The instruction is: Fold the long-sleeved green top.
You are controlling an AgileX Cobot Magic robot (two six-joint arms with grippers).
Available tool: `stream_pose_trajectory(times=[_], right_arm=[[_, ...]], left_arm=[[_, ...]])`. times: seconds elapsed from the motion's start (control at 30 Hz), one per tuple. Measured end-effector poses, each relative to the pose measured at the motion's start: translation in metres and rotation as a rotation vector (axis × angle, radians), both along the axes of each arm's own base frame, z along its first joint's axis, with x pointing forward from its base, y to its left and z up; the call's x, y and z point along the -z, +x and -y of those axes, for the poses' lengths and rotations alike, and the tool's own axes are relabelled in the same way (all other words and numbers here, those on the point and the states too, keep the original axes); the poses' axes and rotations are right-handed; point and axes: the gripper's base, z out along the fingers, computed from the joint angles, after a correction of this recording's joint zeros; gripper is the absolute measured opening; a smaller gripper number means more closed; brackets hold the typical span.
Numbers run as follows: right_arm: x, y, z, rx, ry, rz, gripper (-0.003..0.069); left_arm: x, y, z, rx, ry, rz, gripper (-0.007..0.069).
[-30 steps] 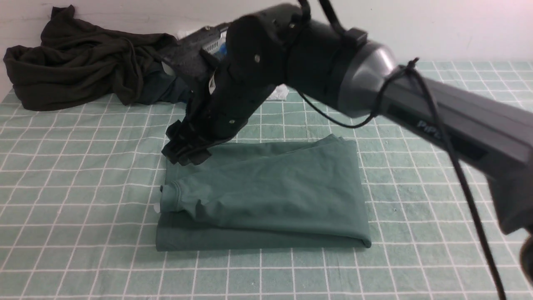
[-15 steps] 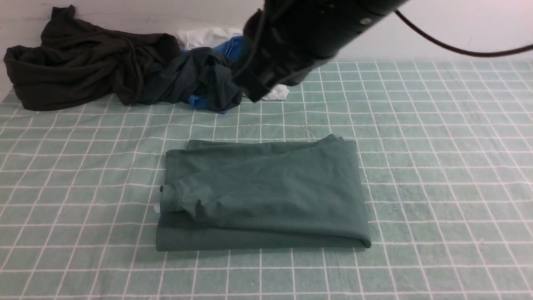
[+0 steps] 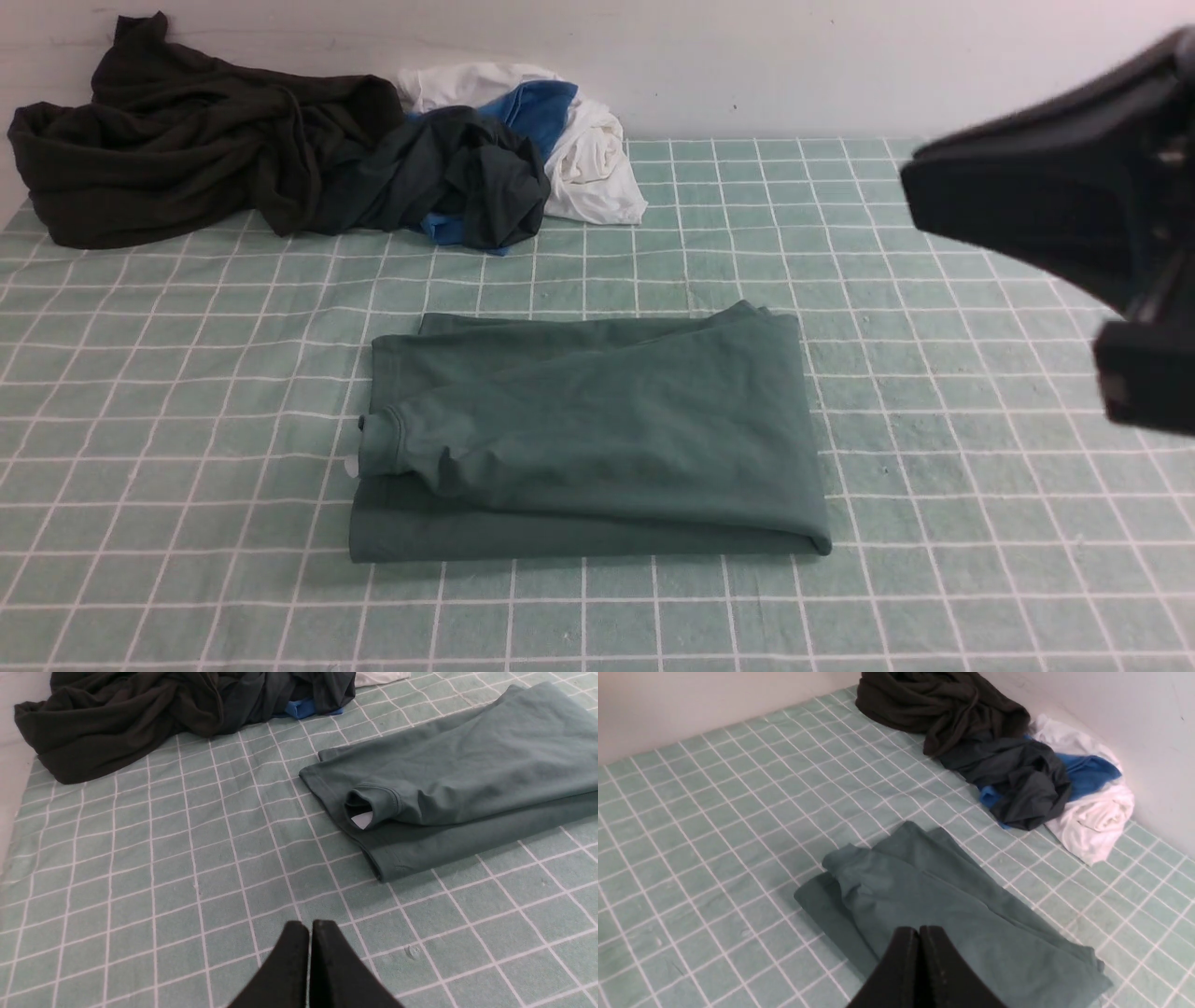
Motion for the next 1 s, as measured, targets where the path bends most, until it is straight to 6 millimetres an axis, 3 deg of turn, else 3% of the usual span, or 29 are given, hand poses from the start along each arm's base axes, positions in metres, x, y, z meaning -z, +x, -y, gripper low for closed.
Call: stream_pose_trajectory(times=[0.23,0.47,0.77,0.87,1.0], right_arm=[[0.026,-0.011,0.015,0.023,-0.101,-0.083,-0.0013],[0.029,-0.009,0.02,0.058,-0.17,-0.063,-0.0013],[0.031,-0.011,0.014,0.026,-0.1,-0.102,-0.0013],[0.042,-0.011,0.017,0.055,-0.026,-0.038,-0.0013],[0.068,-0.015,0.038,0.148,0.096,0.023,-0.0013]], left_arm=[[0.0,0.0,0.0,0.001,-0.001,0.005,-0.0004],[-0.001,0.0,0.0,0.001,-0.002,0.006,-0.0004],[-0.001,0.0,0.0,0.001,-0.002,0.007,-0.0004],[-0.001,0.0,0.0,0.0,-0.001,0.007,-0.0004],[-0.001,0.0,0.0,0.0,0.0,0.008,-0.0004]])
